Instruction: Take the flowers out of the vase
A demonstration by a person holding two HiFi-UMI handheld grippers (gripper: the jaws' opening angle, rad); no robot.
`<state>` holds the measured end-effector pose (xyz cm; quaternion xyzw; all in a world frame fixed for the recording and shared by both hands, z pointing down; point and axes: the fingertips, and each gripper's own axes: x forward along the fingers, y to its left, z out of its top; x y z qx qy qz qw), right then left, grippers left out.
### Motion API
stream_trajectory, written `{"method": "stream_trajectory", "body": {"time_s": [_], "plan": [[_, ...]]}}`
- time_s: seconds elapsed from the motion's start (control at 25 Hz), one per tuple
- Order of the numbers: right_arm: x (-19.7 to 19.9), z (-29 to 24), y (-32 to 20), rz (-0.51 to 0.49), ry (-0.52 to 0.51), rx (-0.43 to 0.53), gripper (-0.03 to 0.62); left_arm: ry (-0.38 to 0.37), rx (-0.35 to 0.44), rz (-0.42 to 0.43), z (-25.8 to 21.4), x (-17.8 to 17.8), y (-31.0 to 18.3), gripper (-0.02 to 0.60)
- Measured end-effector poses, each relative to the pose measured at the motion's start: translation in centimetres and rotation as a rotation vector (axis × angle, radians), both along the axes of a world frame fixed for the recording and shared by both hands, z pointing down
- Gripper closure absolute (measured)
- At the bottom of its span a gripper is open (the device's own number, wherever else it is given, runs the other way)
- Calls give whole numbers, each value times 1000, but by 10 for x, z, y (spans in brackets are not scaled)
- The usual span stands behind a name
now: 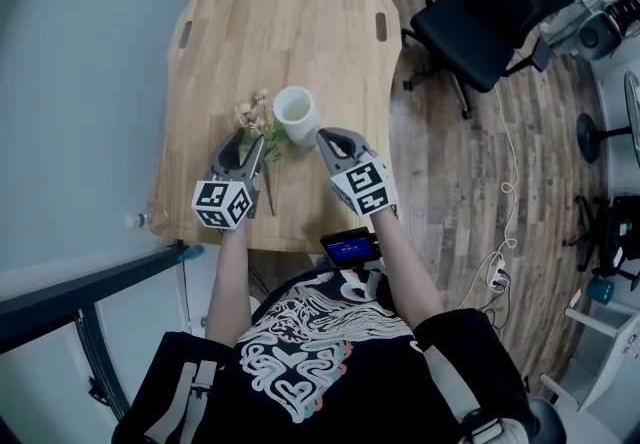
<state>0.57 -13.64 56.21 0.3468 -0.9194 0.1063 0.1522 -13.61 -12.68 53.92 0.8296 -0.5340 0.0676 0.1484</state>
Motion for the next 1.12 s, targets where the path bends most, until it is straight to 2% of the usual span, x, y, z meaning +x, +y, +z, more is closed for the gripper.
{"method": "stream_trajectory", "body": {"time_s": [0.2,0.32,0.36,0.88,1.0,1.12], "plan": [[-3,-19,7,16,-28,36,586,-26,52,17,-13,3,13,509],[-3,-30,14,19,-38,57,586,-31,71,32,-21,8,22,539],[-3,-34,16,17,-38,64,586,-35,76,34,-23,9,24,574],[-2,-101,30,58,-109,186,586,-91,155,85,-58,33,47,577],[2,-115,32,80,-139,208,586,-85,178,79,-68,30,52,577],[7,-118,32,95,-122,224,586,-72,191,61,-74,23,55,577]]}}
